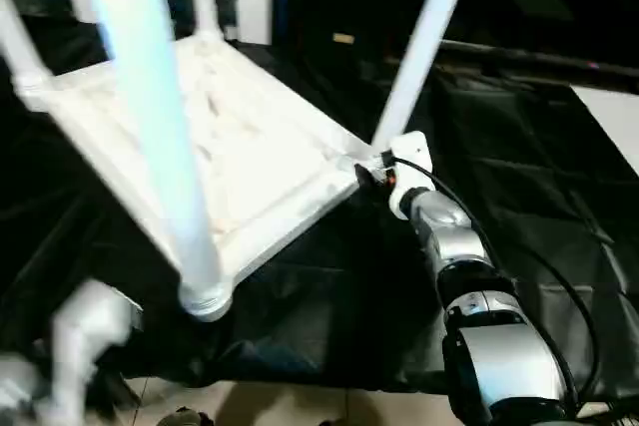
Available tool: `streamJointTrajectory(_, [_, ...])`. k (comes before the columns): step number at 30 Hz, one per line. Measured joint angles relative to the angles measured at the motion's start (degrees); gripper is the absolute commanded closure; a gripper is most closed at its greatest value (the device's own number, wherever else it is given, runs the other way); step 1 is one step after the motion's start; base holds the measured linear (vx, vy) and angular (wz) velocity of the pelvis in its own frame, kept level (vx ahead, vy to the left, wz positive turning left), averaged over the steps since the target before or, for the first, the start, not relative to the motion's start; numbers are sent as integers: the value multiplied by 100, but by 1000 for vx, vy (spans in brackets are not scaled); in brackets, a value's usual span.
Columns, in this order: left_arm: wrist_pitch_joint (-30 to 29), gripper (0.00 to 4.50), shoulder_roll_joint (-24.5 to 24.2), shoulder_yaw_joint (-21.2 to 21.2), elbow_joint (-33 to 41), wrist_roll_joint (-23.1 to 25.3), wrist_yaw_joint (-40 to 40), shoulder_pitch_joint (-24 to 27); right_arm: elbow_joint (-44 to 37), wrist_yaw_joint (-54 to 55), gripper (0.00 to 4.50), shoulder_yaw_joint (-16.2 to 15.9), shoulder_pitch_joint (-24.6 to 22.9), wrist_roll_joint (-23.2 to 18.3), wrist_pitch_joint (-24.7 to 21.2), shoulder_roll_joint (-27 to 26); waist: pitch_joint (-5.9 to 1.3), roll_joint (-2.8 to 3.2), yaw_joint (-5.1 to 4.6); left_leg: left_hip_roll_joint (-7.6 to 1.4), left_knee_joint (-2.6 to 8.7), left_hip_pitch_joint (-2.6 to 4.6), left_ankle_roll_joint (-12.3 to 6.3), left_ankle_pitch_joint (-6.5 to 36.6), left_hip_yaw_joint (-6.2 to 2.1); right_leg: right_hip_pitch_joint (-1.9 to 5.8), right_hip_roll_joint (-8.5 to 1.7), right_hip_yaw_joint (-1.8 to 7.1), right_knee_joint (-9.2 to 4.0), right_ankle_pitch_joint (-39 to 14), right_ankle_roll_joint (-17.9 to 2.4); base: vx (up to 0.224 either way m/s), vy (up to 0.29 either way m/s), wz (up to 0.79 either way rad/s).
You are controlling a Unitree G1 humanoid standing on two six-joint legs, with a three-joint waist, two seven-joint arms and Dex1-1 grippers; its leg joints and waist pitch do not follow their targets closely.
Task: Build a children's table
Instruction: Rotate table base
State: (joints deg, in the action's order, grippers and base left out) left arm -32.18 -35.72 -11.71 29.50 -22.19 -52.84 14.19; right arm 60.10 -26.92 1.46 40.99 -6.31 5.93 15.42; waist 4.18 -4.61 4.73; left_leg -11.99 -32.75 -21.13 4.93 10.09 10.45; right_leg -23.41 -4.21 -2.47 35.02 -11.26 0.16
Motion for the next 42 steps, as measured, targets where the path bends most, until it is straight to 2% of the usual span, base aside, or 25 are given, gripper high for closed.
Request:
streamJointTrajectory(2, [201,88,133,-64,-89,-48,72,-205,-39,-46,118,-74,-109,42,62,-8,-1,-2,-12,1,-11,0,-9,6,14,0,-3,14,1,0,-1,0,0,0])
streamJointTrajectory(4, [223,67,510,-31,-270,-201,71,-586,-228,-8,118,-87,-329,72,66,25,-3,-5,21,3,-23,0,-11,8,29,1,-9,20,9,1,-2,0,0,0])
streamJointTrajectory(5, [270,67,700,76,-332,-305,64,-814,-291,66,118,-136,-421,152,45,-11,-7,-11,41,0,-39,-1,-11,8,34,1,-9,19,23,1,-2,0,0,0])
streamJointTrajectory(8, [427,39,790,381,-371,-381,-9,-1089,-320,216,118,-196,-493,253,37,-100,-6,-5,23,-3,-71,9,-10,7,37,2,-11,26,61,6,-9,0,0,0])
streamJointTrajectory(12, [711,8,1081,862,-844,-379,-130,-1517,-319,483,118,-196,-526,359,-37,-136,-7,0,10,-4,-94,18,-7,7,31,2,-12,29,96,9,-6,0,0,0])
streamJointTrajectory(15, [895,8,1240,1055,-1210,-198,-127,-1818,-320,525,118,-214,-553,400,-85,-201,-8,5,3,-4,-93,19,-6,6,20,2,-11,25,100,18,12,0,0,0])
streamJointTrajectory(20, [1166,8,1510,1413,-1819,53,-63,-2401,-336,469,118,-486,-541,502,-90,-602,-10,13,-31,-2,-96,15,0,2,-16,1,-8,21,104,33,4,0,0,0])
streamJointTrajectory(28, [1090,8,1836,1865,-1891,-79,-262,-2697,-98,449,118,-538,-304,630,-92,-791,-11,10,-41,-1,-119,5,0,2,-17,1,-10,25,102,51,-26,0,0,0])
streamJointTrajectory(36, [1020,8,2345,2575,-1941,-46,-255,-2943,18,521,118,-530,-245,695,-82,-836,-11,10,-207,-2,-119,5,-1,1,-15,-2,-6,26,96,47,-24,0,0,0])
streamJointTrajectory(38, [1126,8,2669,2771,-2257,189,-117,-3210,113,564,118,-517,-172,723,-68,-869,-11,10,-216,-2,-119,5,-1,1,-11,-2,-6,26,98,48,-25,0,0,0])
streamJointTrajectory(42, [1528,8,2952,2984,-2798,707,348,-3595,184,704,118,-527,-92,738,-55,-993,-11,23,-258,-2,-119,8,-1,1,-24,-3,-6,20,105,49,-26,0,0,0])
